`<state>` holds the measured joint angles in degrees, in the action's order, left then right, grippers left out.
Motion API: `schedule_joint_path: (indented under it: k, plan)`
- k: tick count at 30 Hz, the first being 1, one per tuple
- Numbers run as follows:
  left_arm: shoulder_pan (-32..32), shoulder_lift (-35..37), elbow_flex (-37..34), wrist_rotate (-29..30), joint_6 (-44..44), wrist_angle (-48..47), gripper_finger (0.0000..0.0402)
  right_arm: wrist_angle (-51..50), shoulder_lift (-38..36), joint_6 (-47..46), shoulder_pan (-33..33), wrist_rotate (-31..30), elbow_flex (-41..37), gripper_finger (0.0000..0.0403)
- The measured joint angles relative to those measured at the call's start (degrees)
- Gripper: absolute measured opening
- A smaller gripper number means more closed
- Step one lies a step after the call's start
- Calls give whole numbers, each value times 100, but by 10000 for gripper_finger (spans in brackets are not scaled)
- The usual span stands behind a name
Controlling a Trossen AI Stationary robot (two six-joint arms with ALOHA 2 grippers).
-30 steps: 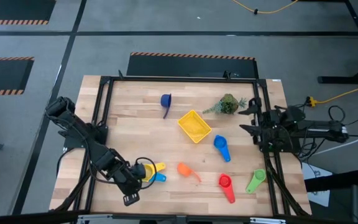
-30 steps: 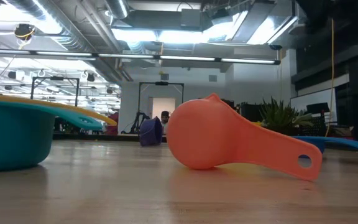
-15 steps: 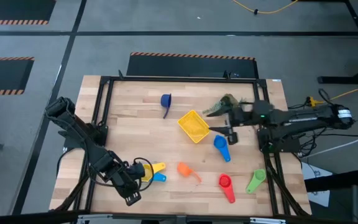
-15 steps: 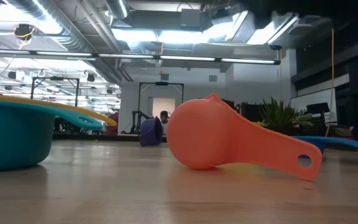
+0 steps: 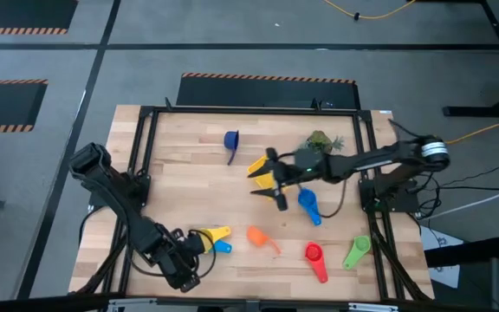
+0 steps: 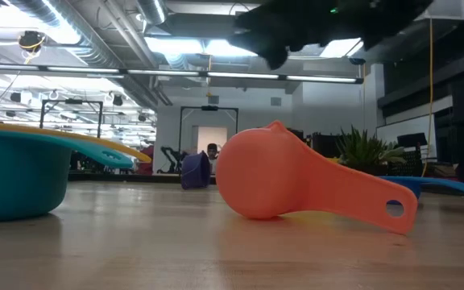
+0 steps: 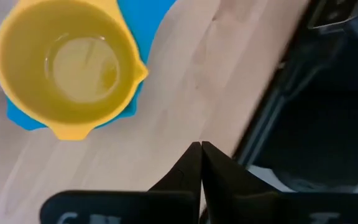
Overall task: Nest measuring cups in basket
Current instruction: Stack the yellow measuring cup on top of the light blue measuring cup
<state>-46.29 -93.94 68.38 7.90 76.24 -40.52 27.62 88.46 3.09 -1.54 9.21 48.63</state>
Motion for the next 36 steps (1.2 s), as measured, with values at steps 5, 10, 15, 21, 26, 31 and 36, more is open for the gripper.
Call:
schedule_joint_path:
  k: [5, 10, 15, 21, 26, 31, 36]
  plan:
    - [-1, -461, 0, 1, -15, -13, 3, -1, 852, 9, -150, 0, 562, 248]
    - [57, -845, 0, 16, -30, -6, 2, -2, 1635, 11, -265, 2, 1113, 248]
    - [156, -1046, 0, 29, -32, -19, 1, 0, 2283, 11, -383, 2, 1565, 248]
    - [319, -1039, 0, 154, -34, -32, 2, -12, 2846, 22, -512, 2, 1965, 248]
    - [411, -1039, 0, 169, -34, -32, 3, -12, 3105, 30, -574, 2, 2085, 248]
    - [482, -1039, 0, 169, -39, -34, 1, -31, 3256, 196, -577, -11, 2096, 248]
    - [482, -1039, 0, 169, -39, -32, 3, -9, 3361, 192, -521, -347, 2098, 248]
